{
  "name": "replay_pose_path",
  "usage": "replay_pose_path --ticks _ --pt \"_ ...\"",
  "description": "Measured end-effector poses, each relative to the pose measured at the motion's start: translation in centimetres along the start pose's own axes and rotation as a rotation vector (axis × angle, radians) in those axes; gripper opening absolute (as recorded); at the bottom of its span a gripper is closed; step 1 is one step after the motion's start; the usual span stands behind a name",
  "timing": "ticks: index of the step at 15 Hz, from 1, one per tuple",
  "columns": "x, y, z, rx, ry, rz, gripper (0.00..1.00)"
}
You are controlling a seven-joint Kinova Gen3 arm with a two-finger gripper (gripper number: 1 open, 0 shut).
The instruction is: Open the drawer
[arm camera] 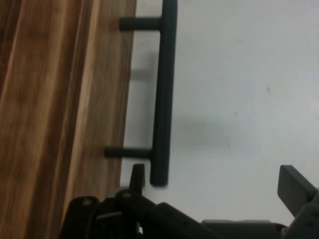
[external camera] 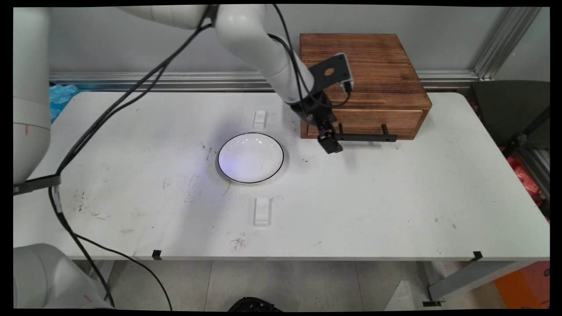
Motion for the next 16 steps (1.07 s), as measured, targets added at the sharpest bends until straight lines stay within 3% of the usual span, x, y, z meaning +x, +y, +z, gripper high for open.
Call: replay_pose_path --ticks 8,16 --pt "2.7 0.0 4.5 0.026 0.048 0.007 1.00" --pt "3.1 0.8 7.7 0.003 0.036 -0.013 1.00"
